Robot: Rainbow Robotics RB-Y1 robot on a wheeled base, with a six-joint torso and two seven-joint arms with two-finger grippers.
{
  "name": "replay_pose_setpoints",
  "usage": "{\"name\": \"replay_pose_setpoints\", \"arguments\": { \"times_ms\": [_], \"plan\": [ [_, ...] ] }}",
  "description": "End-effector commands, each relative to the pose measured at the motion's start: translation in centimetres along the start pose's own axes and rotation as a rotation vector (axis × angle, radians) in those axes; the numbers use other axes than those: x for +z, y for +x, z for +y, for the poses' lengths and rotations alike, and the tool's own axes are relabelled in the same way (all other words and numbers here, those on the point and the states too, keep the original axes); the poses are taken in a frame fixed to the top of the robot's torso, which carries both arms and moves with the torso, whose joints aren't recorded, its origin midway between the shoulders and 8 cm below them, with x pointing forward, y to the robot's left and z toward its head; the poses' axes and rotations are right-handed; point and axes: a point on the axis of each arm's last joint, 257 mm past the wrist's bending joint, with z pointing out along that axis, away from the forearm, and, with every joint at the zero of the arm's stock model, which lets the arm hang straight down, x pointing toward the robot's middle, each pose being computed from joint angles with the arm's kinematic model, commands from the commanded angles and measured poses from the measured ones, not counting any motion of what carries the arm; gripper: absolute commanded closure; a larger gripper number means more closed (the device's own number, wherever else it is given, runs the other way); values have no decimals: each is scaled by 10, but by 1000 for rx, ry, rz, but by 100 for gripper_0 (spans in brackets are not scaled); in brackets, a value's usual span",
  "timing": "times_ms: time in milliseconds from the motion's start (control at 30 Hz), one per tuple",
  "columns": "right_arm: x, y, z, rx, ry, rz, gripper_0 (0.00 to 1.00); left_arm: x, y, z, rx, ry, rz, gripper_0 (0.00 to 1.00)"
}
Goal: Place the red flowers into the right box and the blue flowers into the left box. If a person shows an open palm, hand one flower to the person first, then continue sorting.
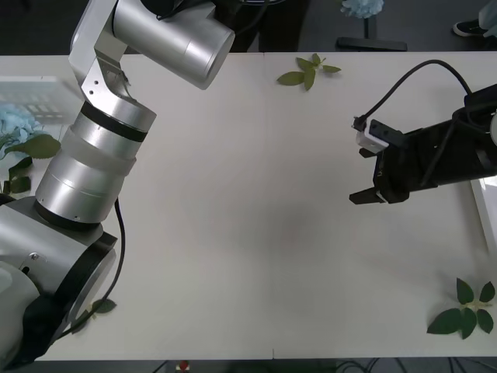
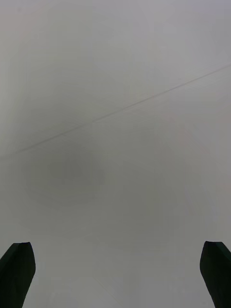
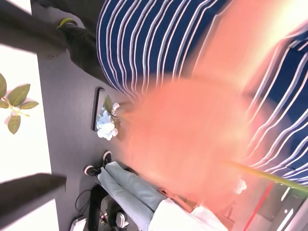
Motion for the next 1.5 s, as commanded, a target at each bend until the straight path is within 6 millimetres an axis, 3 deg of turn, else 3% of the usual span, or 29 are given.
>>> {"name": "replay_pose_setpoints", "arguments": {
  "times_ms": [33,1500],
  "plan": [
    [-7,-12,-7,-33,22,-20,0,0,-26,-15,24,27,-44,0],
    [-7,-12,-7,-33,22,-20,0,0,-25,-8,80,16,-42,0]
  ]
}}
